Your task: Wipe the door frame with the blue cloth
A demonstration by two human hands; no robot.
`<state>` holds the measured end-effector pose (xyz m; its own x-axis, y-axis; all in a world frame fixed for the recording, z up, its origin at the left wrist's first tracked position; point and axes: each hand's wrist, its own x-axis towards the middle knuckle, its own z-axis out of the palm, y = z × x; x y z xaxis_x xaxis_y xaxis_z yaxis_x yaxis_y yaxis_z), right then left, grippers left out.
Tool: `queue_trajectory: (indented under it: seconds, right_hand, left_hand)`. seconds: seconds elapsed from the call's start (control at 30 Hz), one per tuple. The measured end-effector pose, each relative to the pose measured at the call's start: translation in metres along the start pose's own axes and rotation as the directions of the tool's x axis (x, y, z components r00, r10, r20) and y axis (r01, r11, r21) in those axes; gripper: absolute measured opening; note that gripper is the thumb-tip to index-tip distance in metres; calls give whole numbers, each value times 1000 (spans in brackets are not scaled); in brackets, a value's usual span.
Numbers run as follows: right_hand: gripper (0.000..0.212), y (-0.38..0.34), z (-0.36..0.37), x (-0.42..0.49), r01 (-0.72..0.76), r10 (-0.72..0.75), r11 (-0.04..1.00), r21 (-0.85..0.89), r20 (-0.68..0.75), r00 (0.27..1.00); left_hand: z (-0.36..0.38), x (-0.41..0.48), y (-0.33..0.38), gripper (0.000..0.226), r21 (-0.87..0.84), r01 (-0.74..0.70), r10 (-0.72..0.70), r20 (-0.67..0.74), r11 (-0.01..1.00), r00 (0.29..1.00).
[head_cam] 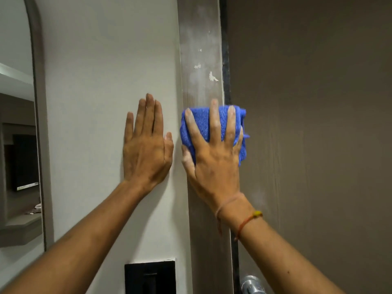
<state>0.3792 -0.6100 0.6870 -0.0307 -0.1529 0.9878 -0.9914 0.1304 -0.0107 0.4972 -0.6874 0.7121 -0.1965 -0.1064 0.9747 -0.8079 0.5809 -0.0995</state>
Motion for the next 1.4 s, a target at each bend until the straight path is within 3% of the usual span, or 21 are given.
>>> queue_trajectory:
  seconds: [0.23, 0.8, 0.97, 1.17, 1.4]
  right_hand:
    - [64, 7, 1, -31, 55, -54, 997, -47, 26, 998]
    - [61, 10, -19, 137, 117, -118, 991, -68, -14, 993]
    - [62, 6, -11, 101, 85, -86, 996, -15, -72, 994]
    - [63, 11, -6, 42, 108, -107, 994, 16, -14, 994]
    - [62, 7, -20, 145, 99, -100, 994, -55, -16, 995]
  left_hand:
    - [1, 12, -3, 64, 29, -17, 17, -15, 999, 1000]
    - [1, 11, -3, 64, 23, -19, 19, -21, 1000, 1000]
    - [-1, 13, -2, 64, 3, -31, 31, -23, 1000, 999]
    - [-1, 34, 4, 63, -12, -23, 22, -50, 1000, 998]
    - [0, 37, 3, 60, -1, -22, 22, -76, 1000, 997]
